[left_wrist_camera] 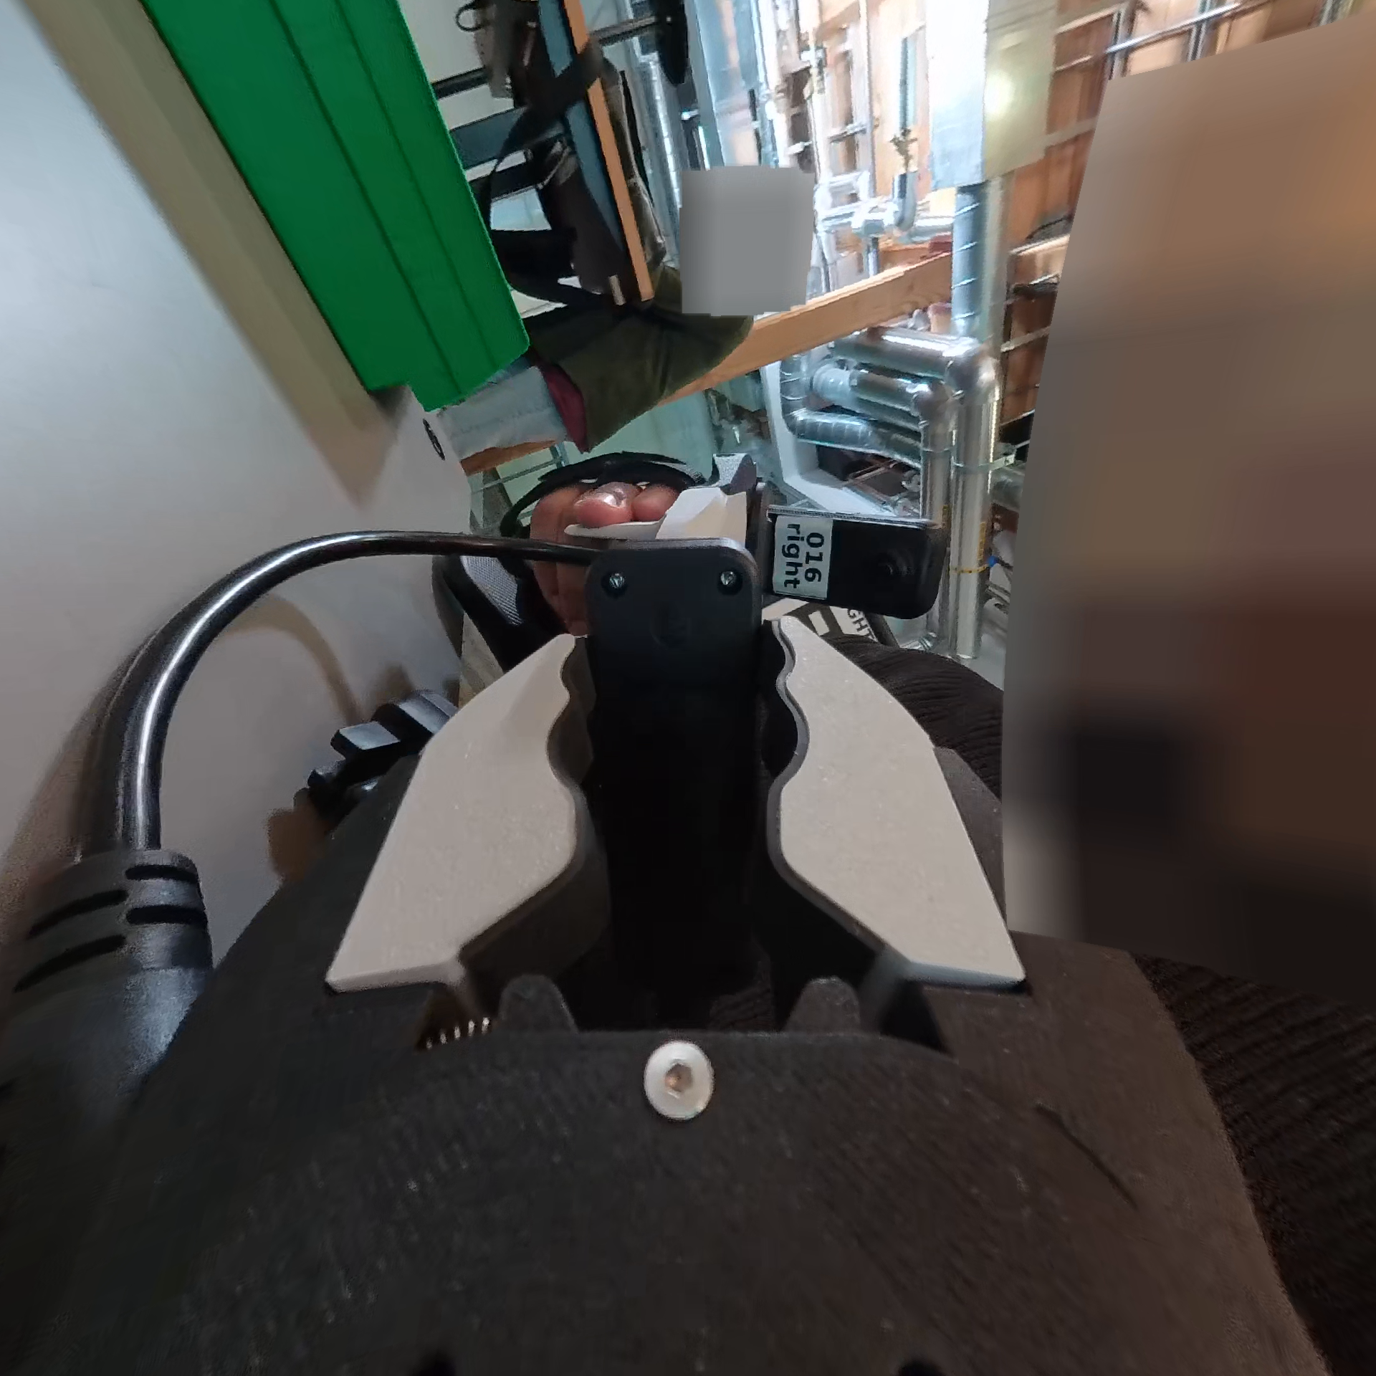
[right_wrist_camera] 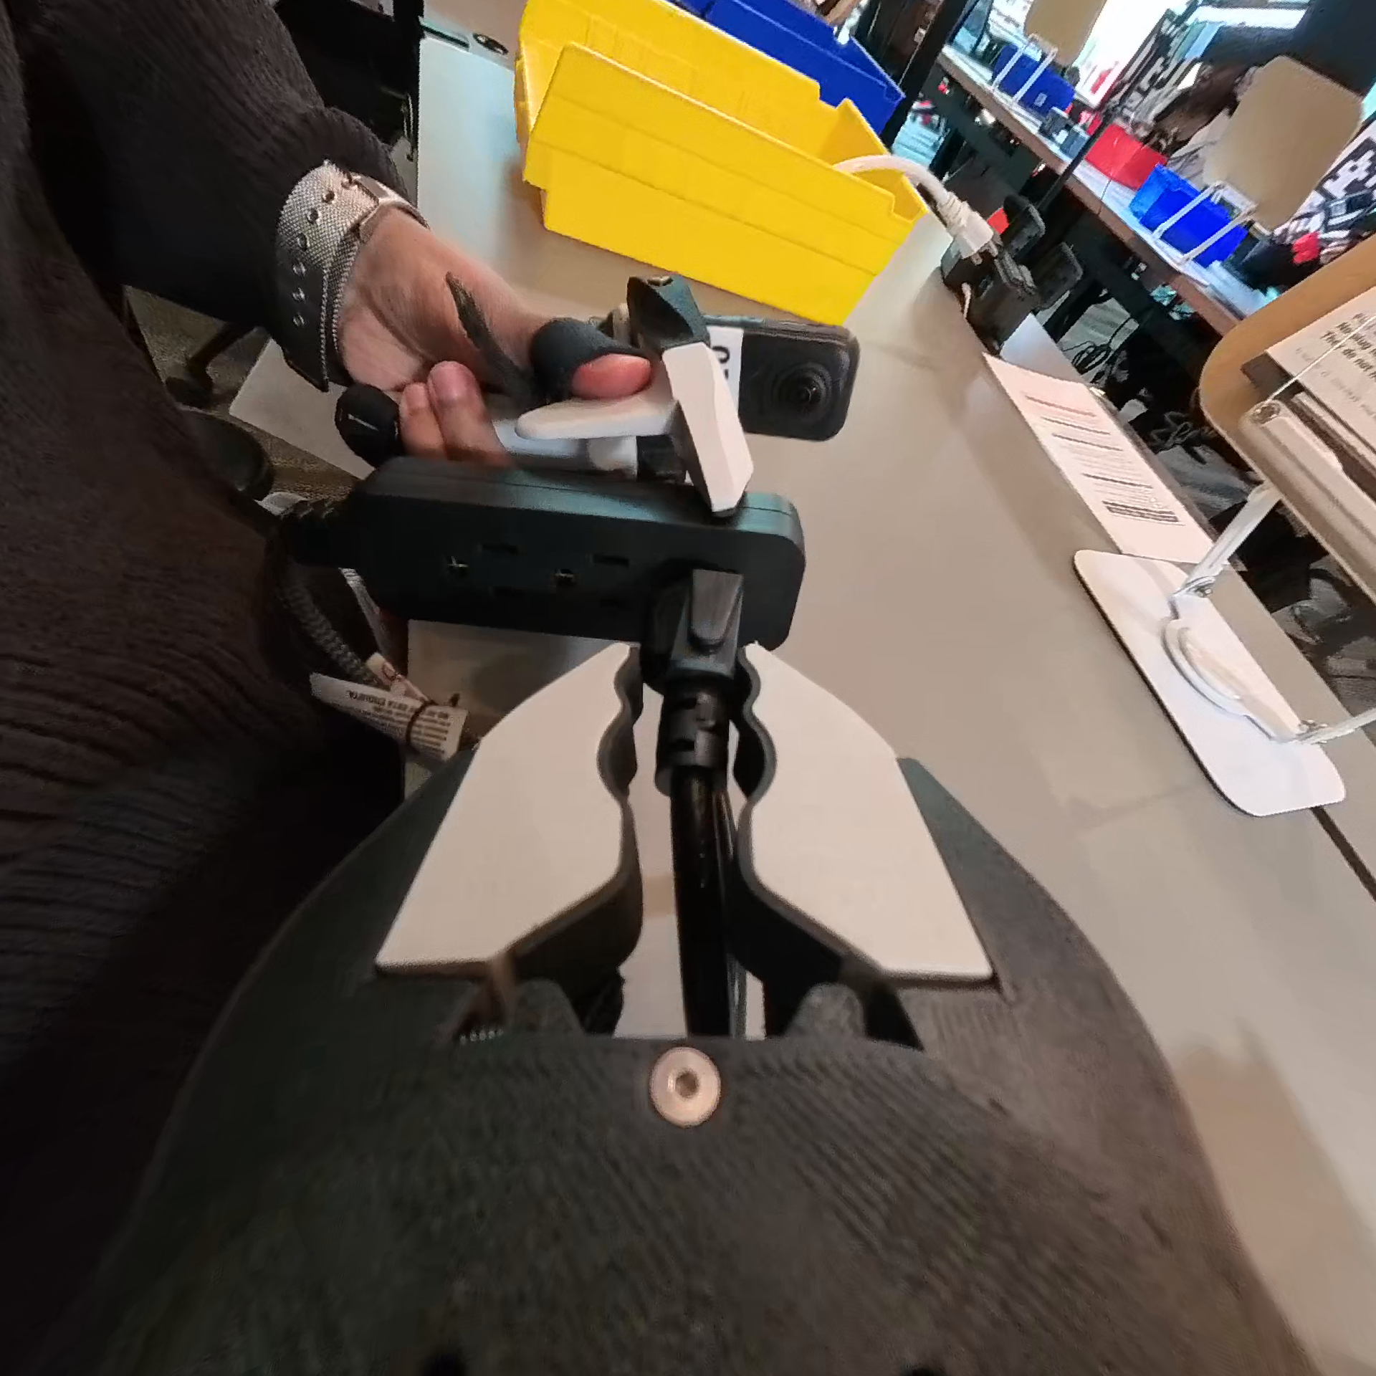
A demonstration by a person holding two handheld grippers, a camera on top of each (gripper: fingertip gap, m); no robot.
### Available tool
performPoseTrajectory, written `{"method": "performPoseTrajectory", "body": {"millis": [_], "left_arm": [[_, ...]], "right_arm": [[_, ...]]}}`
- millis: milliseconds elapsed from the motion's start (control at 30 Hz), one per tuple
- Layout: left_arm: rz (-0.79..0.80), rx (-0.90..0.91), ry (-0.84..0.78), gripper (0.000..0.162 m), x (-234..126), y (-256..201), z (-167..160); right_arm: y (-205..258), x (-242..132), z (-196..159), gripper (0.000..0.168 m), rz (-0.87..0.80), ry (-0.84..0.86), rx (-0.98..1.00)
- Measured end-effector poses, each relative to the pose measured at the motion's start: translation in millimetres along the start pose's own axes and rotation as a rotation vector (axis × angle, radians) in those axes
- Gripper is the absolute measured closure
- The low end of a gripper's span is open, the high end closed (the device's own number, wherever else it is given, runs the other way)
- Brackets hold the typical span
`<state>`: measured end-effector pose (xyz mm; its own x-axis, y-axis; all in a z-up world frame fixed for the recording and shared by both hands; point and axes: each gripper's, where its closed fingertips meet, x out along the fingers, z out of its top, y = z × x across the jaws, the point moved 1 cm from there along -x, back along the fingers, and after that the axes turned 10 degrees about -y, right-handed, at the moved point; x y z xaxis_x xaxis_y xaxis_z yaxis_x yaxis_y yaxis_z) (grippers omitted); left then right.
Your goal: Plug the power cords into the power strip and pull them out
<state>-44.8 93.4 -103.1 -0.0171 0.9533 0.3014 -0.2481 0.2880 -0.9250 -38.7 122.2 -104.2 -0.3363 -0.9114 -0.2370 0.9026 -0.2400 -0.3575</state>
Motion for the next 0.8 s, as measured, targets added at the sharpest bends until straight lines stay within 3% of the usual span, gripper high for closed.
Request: {"method": "performPoseTrajectory", "body": {"millis": [233, 367, 567, 667, 800], "left_arm": [[-0.049, 0.037, -0.037, 0.115, 0.8, -4.0, 18.6], [0.03, 0.268, -0.055, 0.114, -5.3, -5.6, 23.4], [0.211, 0.605, -0.092, 0.088, -9.9, -9.9, 36.3], [0.316, 0.747, -0.07, 0.067, -1.9, -5.4, 36.3], [0.388, 0.853, -0.003, 0.056, 7.7, -1.6, 28.0]], "right_arm": [[-14.6, 3.2, 4.9, 0.145, -0.05, -0.029, 0.058], [-25.4, -2.4, 4.9, 0.145, -0.118, -0.031, 0.088], [-49.2, -13.3, -4.6, 0.145, -0.243, 0.01, 0.182], [-48.2, -10.1, -5.5, 0.145, -0.265, 0.065, 0.135], [-40.7, -4.0, -3.4, 0.145, -0.274, 0.122, 0.049]]}}
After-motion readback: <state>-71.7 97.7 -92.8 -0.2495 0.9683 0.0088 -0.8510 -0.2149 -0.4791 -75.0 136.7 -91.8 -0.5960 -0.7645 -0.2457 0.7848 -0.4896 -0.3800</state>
